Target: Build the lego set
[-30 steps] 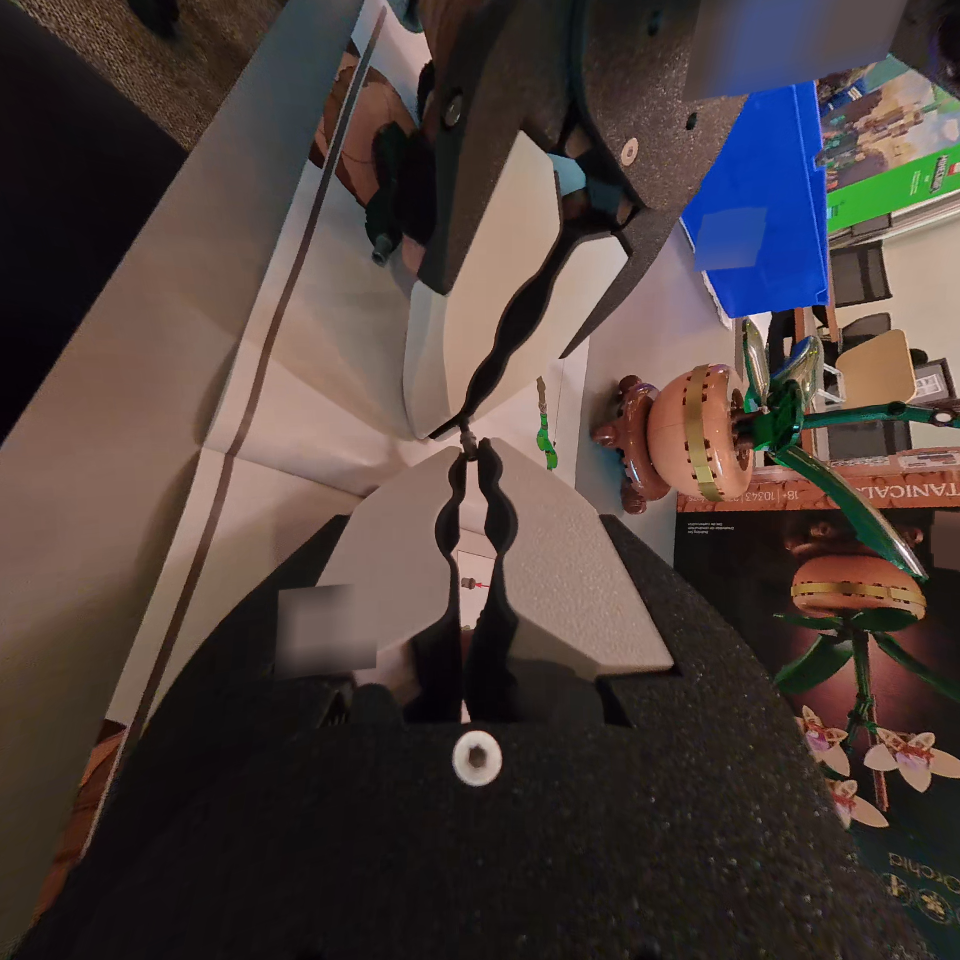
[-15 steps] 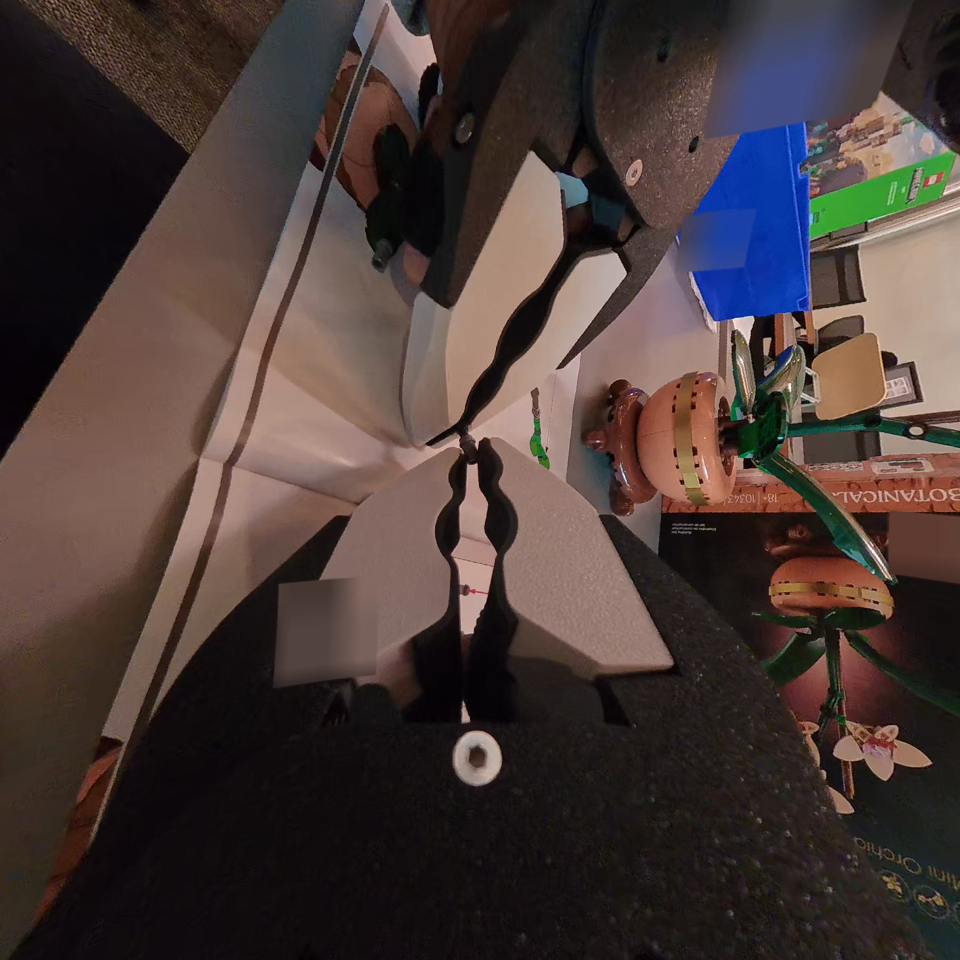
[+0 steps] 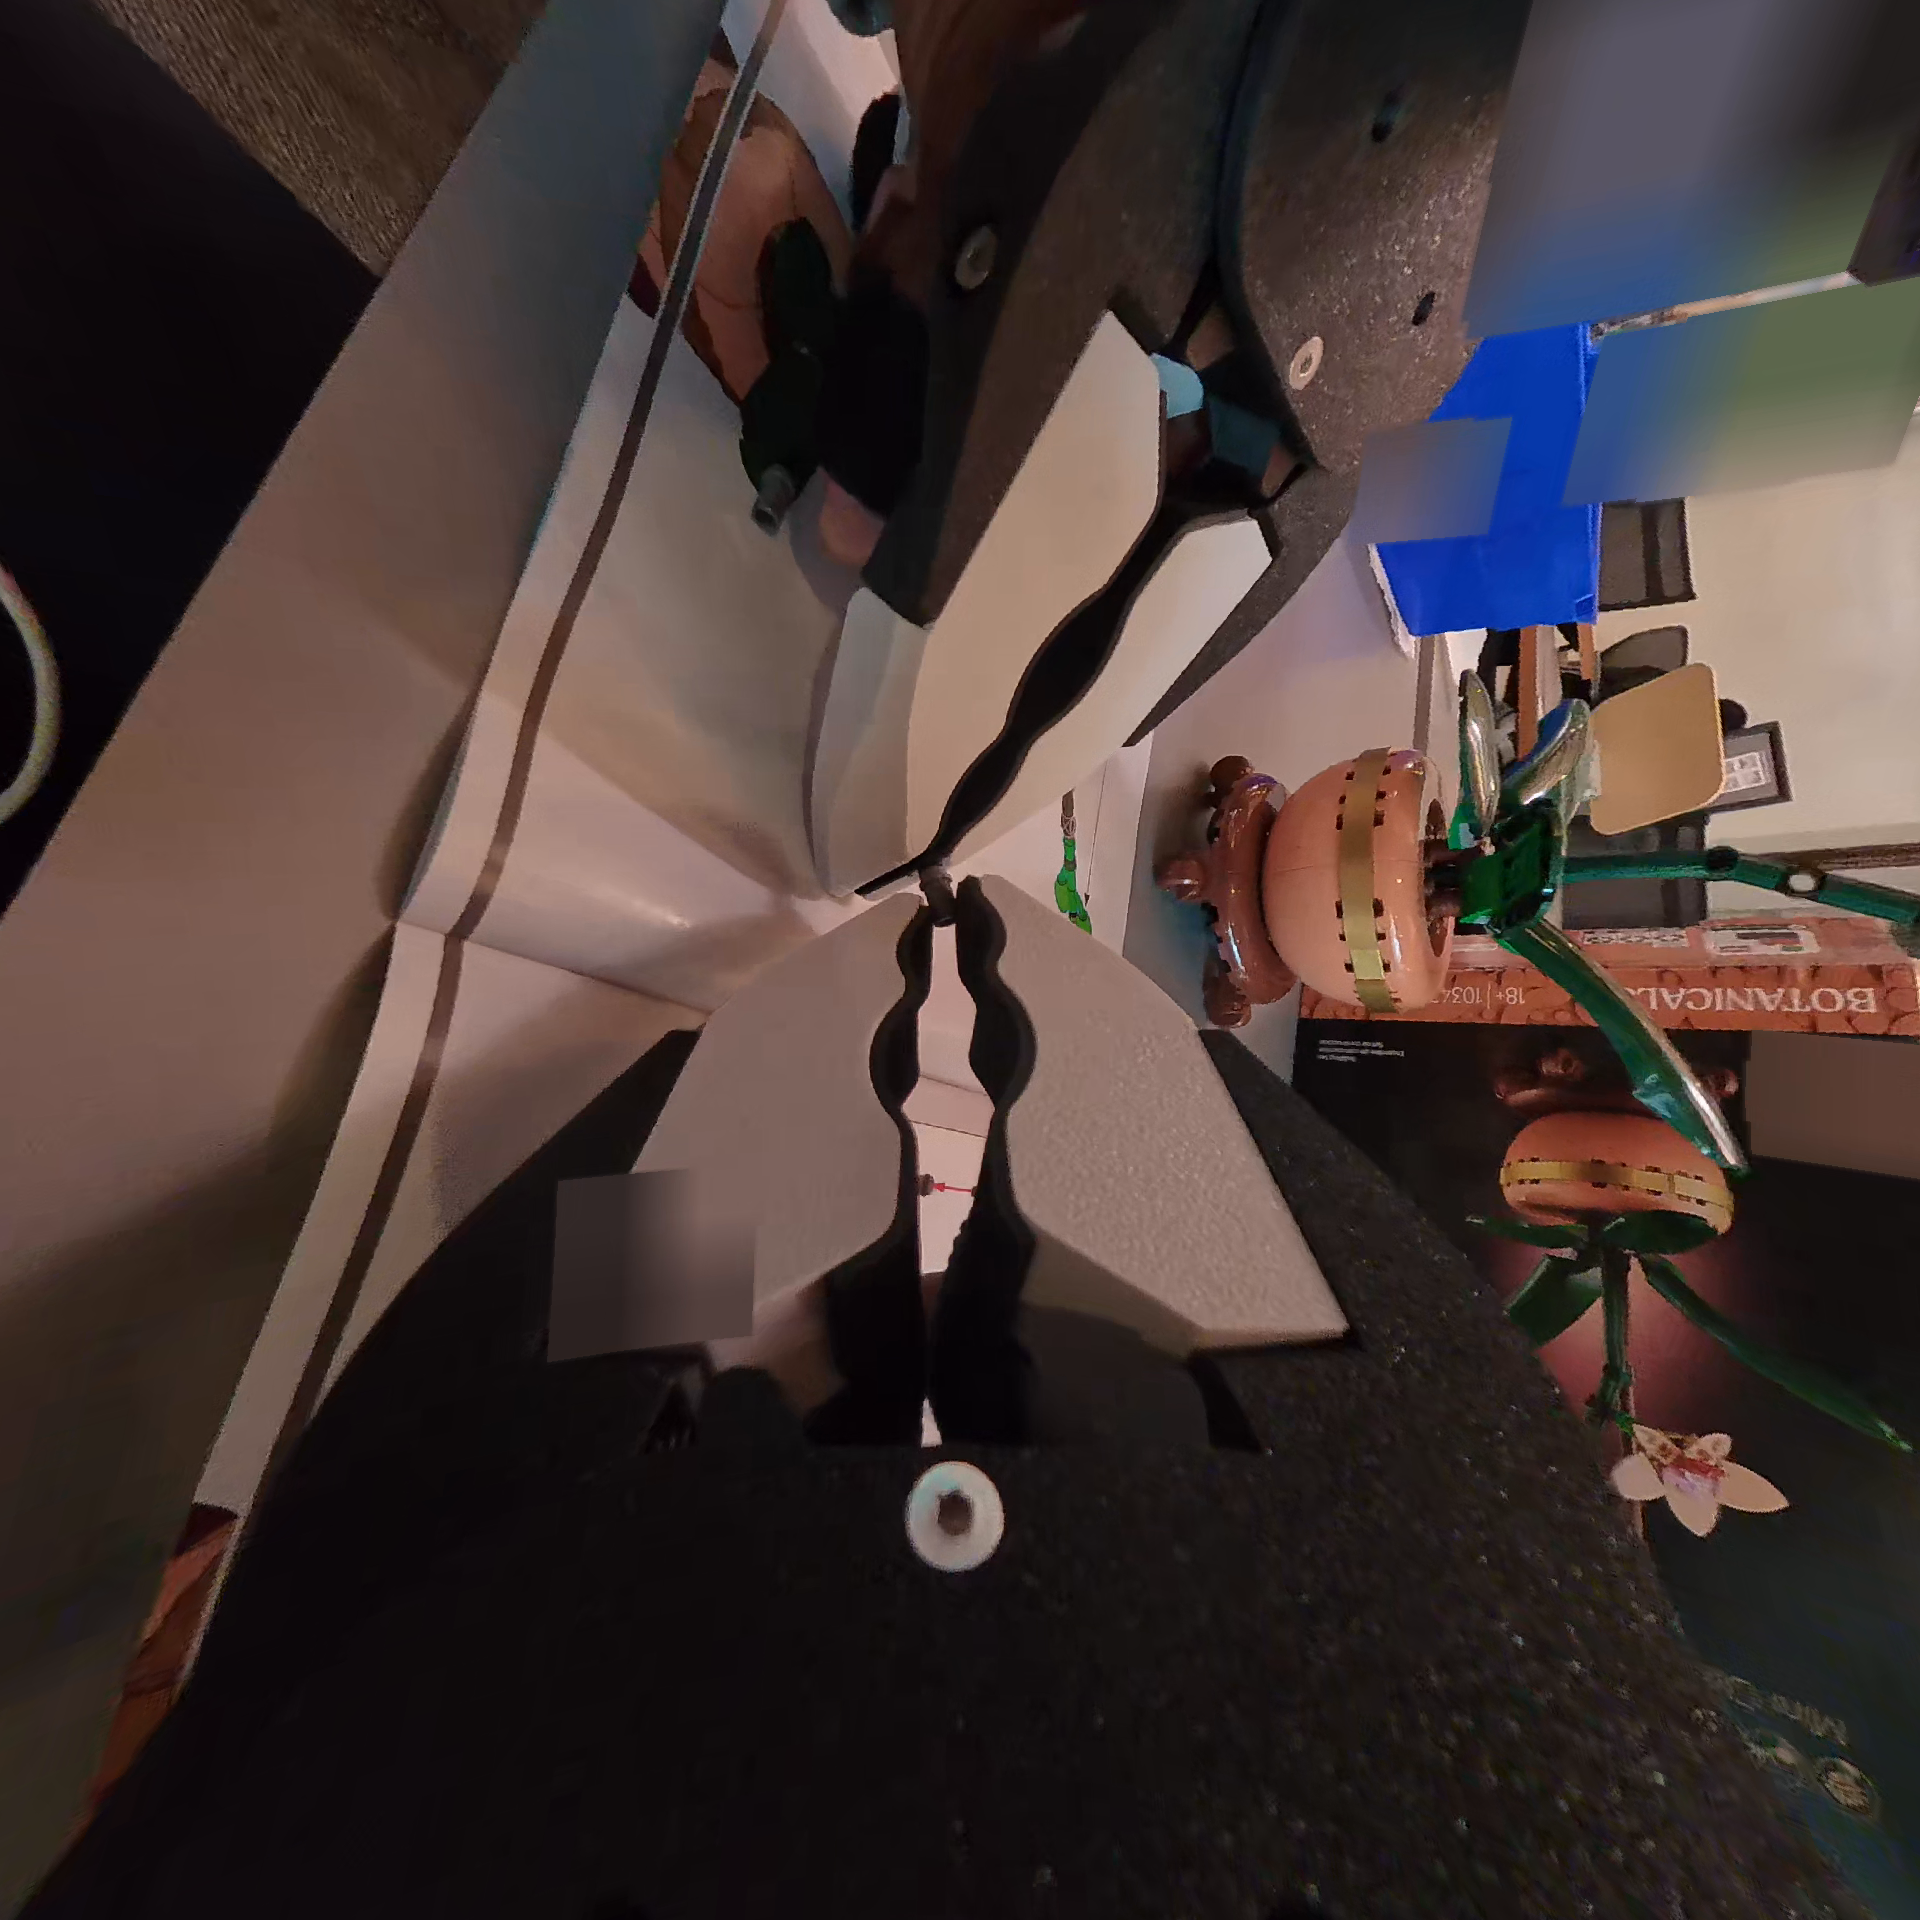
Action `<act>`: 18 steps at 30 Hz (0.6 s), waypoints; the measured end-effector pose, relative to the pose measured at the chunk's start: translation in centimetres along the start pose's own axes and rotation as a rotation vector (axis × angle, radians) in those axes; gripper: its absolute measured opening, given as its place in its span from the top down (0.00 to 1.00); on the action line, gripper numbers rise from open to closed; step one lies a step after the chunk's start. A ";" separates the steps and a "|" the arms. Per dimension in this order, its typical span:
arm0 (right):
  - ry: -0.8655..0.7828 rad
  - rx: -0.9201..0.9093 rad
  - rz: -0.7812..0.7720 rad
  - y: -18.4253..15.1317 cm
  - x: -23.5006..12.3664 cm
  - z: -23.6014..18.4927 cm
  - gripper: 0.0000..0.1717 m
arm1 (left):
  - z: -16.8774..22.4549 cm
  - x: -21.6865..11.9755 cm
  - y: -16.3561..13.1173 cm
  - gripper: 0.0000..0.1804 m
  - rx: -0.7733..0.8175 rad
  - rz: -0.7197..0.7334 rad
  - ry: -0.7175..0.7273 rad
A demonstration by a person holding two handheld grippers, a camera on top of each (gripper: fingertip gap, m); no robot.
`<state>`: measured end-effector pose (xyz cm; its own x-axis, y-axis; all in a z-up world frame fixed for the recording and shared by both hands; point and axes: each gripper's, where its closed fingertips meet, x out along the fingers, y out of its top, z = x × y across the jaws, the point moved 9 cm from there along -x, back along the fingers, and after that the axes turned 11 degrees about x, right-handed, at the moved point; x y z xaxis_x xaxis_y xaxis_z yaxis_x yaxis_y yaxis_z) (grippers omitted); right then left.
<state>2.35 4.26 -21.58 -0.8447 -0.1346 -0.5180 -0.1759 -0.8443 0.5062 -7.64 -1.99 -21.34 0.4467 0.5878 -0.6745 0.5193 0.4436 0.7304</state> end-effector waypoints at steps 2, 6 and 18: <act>0.001 -0.003 -0.011 0.1 -0.3 0.1 0.97 | 0.1 0.0 0.0 1.00 0.005 0.003 -0.007; -0.011 0.142 0.026 -1.1 -2.4 2.4 0.89 | 0.1 0.0 0.0 1.00 -0.002 0.005 -0.017; 0.342 0.704 0.272 -6.3 -5.1 5.0 0.93 | 0.0 -0.1 0.0 1.00 -0.015 0.009 -0.025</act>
<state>5.22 12.91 -18.69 -0.7232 -0.5335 -0.4387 -0.3588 -0.2525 0.8986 -7.67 -2.07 -21.31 0.4696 0.5745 -0.6704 0.5043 0.4487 0.7378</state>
